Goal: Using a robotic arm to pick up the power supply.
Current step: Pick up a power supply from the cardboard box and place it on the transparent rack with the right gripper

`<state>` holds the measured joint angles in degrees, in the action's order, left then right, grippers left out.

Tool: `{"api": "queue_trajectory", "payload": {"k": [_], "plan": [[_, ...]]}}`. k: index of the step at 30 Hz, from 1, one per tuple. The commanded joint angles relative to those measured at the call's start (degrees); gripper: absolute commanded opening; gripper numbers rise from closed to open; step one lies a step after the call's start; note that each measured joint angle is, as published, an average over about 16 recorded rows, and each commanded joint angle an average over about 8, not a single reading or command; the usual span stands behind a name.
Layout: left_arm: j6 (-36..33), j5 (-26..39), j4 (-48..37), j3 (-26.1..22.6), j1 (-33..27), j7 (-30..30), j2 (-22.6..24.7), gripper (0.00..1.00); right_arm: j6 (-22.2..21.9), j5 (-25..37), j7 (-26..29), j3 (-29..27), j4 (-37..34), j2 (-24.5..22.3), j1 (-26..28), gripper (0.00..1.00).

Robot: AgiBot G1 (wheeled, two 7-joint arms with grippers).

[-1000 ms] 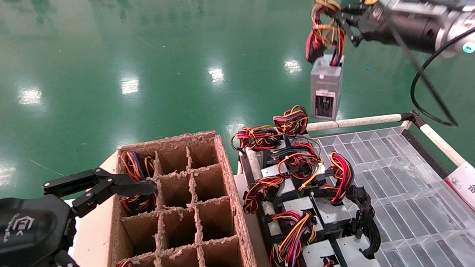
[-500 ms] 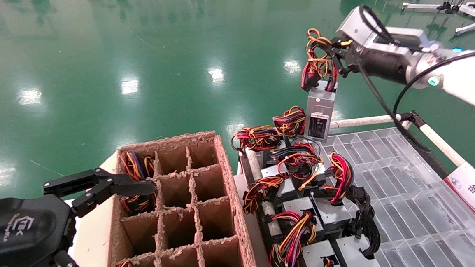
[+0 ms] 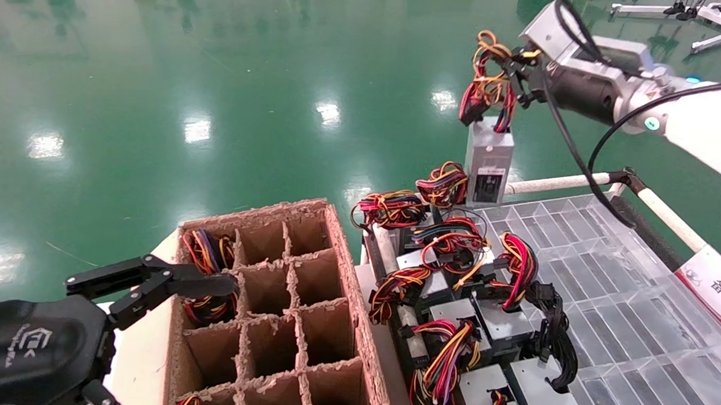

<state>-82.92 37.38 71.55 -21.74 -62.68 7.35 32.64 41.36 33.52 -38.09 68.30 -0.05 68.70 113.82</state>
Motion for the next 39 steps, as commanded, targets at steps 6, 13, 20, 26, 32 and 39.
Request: {"api": "queue_trajectory", "payload": {"k": [6,13,20,26,32,39], "plan": [[0.0,0.0,0.0,0.0,0.0,0.0,0.0,1.0,-0.73,-1.07,-1.36,-0.75,0.05,-0.9,-0.4,0.0],[0.0,0.0,0.0,0.0,0.0,0.0,0.0,1.0,-0.7,-1.12,-1.62,-0.78,0.02,-0.77,-1.63,0.0],[0.0,0.0,0.0,0.0,0.0,0.0,0.0,1.0,-0.75,-0.98,-1.27,-0.68,-0.19,-0.27,-3.38,0.0],[0.0,0.0,0.0,0.0,0.0,0.0,0.0,1.0,-0.76,-1.26,-0.7,-0.88,-0.2,0.35,-5.36,0.0],[0.0,0.0,0.0,-0.01,0.0,0.0,0.0,1.0,-0.49,-2.38,0.05,-1.67,-0.06,0.74,-7.11,0.0],[0.0,0.0,0.0,-0.01,0.0,0.0,0.0,1.0,-0.09,-5.17,1.24,-3.6,-0.15,0.49,-9.43,0.0]]}}
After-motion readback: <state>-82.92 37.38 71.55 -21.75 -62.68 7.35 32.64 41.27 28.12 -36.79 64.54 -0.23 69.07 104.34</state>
